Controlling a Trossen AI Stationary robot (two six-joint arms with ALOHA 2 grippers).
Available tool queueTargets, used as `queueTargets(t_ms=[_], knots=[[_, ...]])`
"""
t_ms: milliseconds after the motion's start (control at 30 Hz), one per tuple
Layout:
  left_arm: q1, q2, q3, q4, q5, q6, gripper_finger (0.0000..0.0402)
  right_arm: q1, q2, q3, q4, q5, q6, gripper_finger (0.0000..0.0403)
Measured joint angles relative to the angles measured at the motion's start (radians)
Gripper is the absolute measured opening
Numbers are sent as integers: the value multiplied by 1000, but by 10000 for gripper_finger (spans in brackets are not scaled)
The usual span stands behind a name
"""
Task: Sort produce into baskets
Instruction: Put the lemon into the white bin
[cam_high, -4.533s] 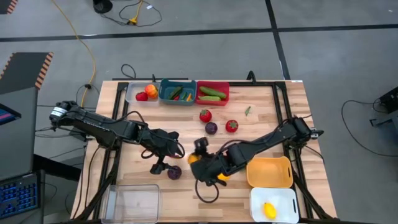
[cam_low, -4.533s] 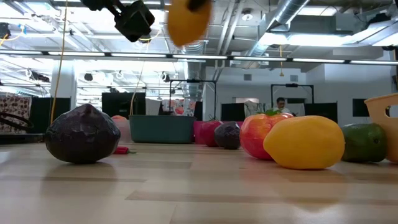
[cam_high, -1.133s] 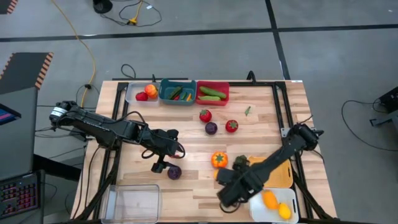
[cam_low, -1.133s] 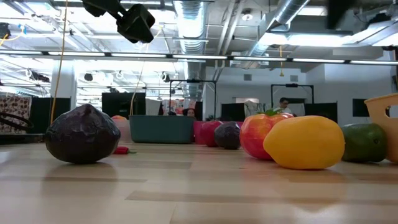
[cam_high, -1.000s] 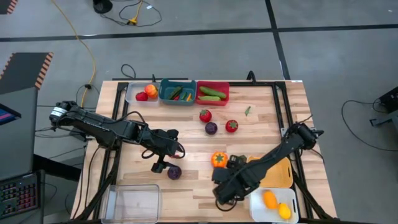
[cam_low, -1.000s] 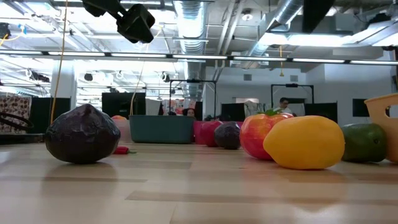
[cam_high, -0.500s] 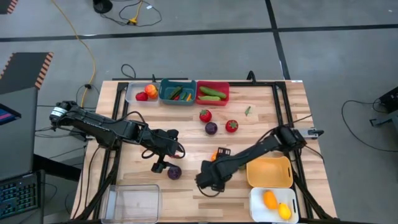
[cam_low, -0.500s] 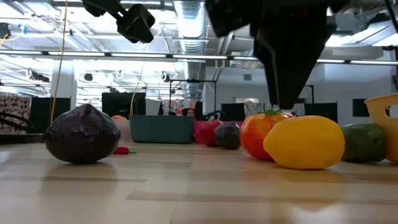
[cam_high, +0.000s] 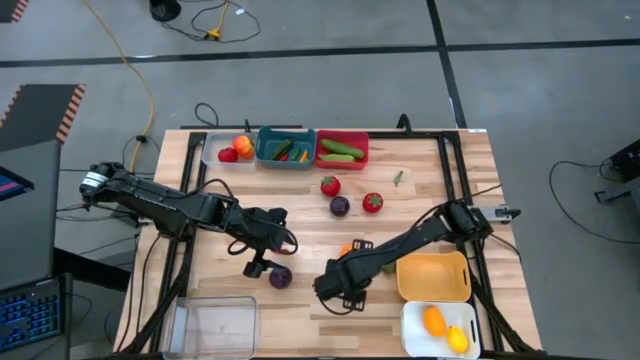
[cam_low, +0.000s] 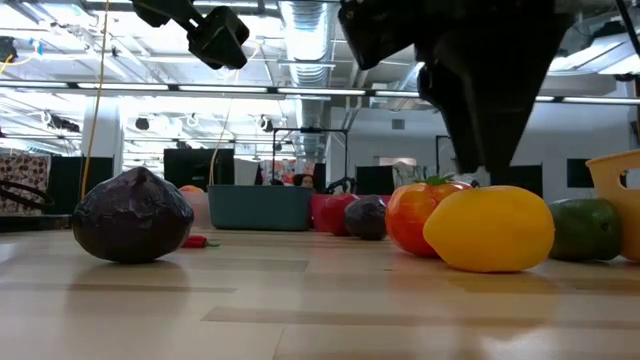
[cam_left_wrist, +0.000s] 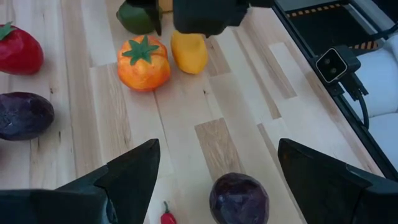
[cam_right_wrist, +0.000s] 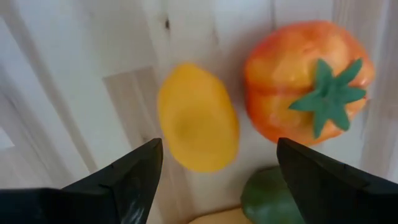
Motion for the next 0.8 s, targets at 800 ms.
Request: queueTargets(t_ms=[800], knots=[[0, 0, 0, 0, 0, -2, 314, 20, 0, -134, 173, 35, -1, 315]])
